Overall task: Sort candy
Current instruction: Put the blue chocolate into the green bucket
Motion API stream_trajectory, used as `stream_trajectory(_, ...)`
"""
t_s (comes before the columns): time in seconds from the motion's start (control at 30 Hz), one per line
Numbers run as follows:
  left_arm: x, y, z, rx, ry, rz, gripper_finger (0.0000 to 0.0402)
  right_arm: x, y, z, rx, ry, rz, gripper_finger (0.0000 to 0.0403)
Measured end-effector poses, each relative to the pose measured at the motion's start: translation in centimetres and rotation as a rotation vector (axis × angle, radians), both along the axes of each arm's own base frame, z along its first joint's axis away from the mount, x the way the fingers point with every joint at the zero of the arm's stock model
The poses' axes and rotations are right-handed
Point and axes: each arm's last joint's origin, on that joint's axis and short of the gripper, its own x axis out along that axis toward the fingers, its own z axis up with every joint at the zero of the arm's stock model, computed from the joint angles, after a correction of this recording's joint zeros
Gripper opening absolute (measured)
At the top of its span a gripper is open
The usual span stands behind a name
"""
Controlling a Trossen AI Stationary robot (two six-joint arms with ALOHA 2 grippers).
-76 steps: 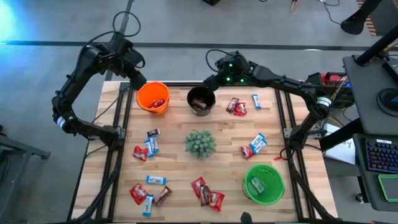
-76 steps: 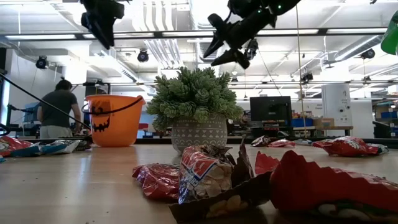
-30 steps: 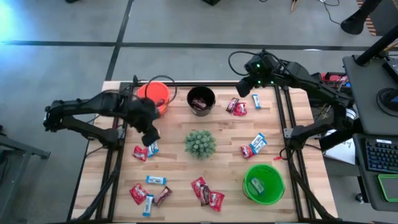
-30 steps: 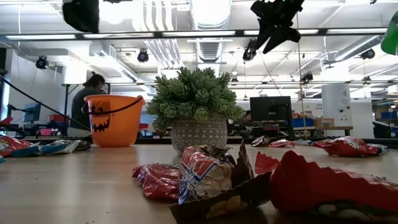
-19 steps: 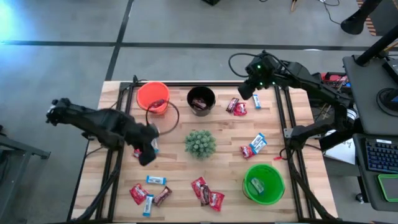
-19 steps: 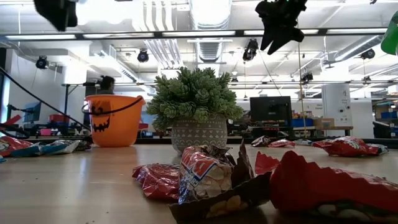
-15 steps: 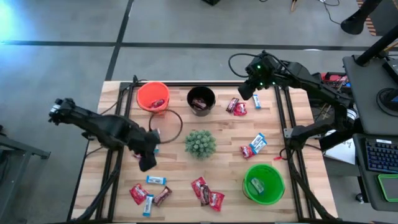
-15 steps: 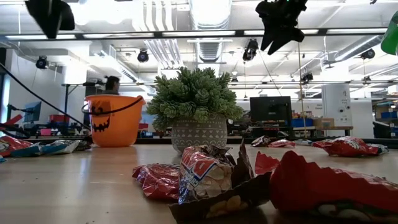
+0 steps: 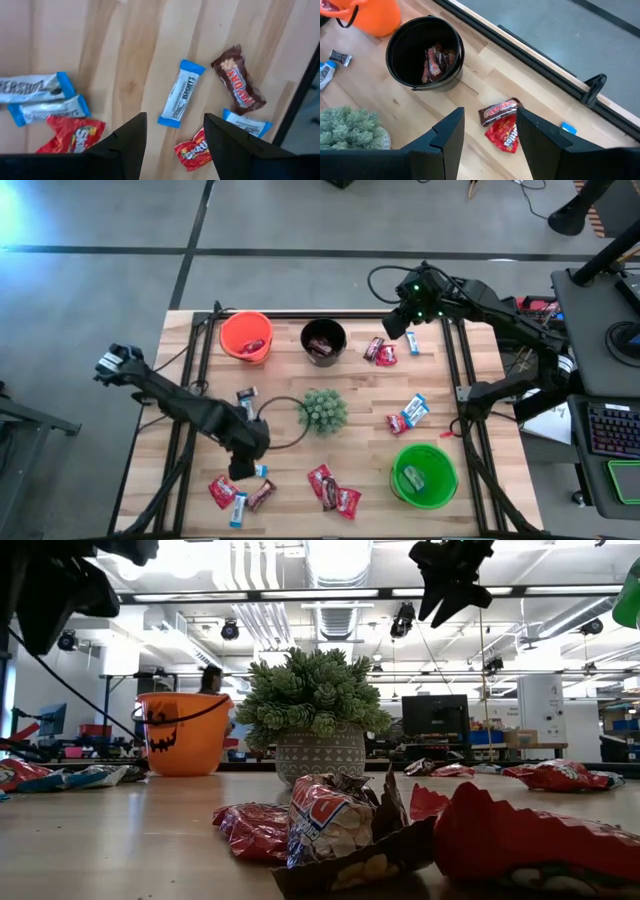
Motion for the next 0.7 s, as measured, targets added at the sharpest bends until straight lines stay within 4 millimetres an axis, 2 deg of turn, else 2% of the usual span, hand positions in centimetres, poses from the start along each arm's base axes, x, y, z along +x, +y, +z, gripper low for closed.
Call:
stream_trajectory(0.27,0.9,-2.3,-3.3,0.068,0.084,-0.18,0.0178,0.0,0.0,0.2,0.038,-0.035,-0.064,0.0169)
stream_trajectory(0.47,1.0,-2.9,-5.0,0.099,0.131,-0.229,0.0178,-0.2,0.4,0.9,0.053,-0.047,-0.077,0.0169)
stream_trajectory(0.7,1.0,-3.0,-6.9,0.06,0.063,-0.19,0.0178,0.2,1.3,1.2,0.077,-0.055,-0.071,0.0169)
